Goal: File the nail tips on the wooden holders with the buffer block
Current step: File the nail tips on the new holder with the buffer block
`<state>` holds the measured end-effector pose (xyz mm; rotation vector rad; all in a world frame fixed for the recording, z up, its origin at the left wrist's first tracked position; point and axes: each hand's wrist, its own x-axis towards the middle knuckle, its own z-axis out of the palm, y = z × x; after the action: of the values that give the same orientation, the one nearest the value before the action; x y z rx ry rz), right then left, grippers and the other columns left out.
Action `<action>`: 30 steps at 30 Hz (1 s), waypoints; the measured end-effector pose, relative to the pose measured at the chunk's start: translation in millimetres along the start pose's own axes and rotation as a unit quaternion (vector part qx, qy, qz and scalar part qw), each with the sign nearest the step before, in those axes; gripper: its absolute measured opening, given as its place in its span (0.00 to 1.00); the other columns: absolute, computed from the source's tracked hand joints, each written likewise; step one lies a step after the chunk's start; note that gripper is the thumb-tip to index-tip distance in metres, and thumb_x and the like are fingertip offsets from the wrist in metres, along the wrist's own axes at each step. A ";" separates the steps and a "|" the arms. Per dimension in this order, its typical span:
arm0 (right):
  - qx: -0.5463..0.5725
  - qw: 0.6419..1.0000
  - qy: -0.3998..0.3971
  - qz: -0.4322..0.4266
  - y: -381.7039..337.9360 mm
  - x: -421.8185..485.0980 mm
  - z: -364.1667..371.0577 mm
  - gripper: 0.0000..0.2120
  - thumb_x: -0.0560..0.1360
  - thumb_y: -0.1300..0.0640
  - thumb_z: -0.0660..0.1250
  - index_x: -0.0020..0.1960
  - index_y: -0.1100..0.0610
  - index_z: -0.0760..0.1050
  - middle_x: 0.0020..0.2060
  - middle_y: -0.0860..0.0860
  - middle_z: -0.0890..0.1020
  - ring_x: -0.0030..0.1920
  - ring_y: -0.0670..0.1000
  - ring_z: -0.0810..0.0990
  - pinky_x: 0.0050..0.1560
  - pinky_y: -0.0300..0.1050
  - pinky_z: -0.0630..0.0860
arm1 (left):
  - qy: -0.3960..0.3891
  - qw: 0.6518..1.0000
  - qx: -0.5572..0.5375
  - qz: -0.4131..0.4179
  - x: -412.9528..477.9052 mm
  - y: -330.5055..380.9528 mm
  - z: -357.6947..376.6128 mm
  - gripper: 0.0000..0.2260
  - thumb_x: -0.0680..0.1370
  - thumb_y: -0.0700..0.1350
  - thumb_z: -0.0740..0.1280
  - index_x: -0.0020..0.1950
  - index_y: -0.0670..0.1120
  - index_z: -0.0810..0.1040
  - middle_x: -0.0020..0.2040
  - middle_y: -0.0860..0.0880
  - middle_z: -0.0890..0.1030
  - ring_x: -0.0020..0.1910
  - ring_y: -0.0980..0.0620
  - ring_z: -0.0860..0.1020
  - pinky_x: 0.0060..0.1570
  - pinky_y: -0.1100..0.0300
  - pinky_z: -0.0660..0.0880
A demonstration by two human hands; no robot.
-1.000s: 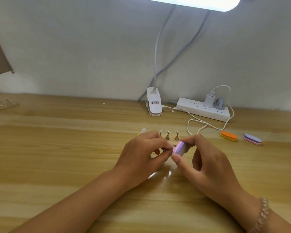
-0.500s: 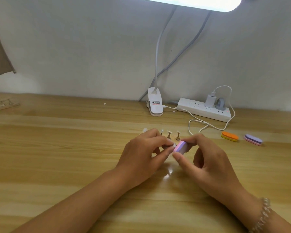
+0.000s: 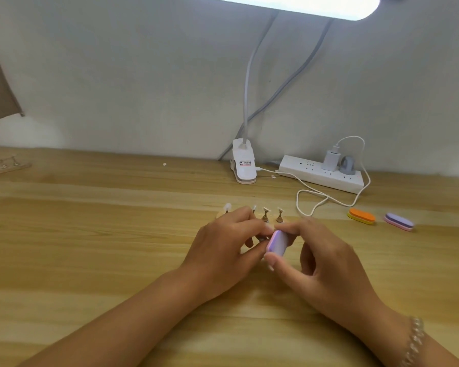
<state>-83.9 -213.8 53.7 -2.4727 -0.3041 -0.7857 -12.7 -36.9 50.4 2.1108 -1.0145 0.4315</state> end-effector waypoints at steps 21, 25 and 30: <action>0.038 0.999 -0.001 0.012 5.9 0.9 0.8 0.17 0.74 0.39 0.67 0.58 0.46 0.76 0.45 0.40 0.78 0.30 0.47 0.74 0.30 0.42 0.71 | -0.020 1.000 0.001 -0.014 1.2 -2.6 2.5 0.11 0.79 0.51 0.62 0.57 0.53 0.82 0.47 0.57 0.84 0.45 0.57 0.80 0.44 0.52 0.77; 0.026 0.998 0.030 0.042 9.0 4.6 -1.1 0.18 0.74 0.38 0.67 0.58 0.48 0.77 0.43 0.39 0.77 0.30 0.48 0.74 0.32 0.41 0.70 | -0.029 1.000 0.010 0.002 1.1 -1.4 3.4 0.08 0.80 0.51 0.65 0.54 0.54 0.82 0.45 0.57 0.83 0.42 0.60 0.78 0.42 0.52 0.77; 0.015 1.000 0.002 -0.015 1.7 0.2 0.7 0.18 0.73 0.39 0.65 0.57 0.49 0.76 0.44 0.38 0.75 0.29 0.44 0.72 0.29 0.41 0.71 | -0.019 1.000 -0.004 -0.006 1.0 -3.9 2.0 0.08 0.78 0.51 0.66 0.54 0.54 0.83 0.45 0.58 0.82 0.41 0.63 0.76 0.42 0.54 0.77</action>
<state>-82.8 -214.9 52.7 -2.4442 -0.3507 -0.7927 -9.1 -37.4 47.8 2.1244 -1.0235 0.3814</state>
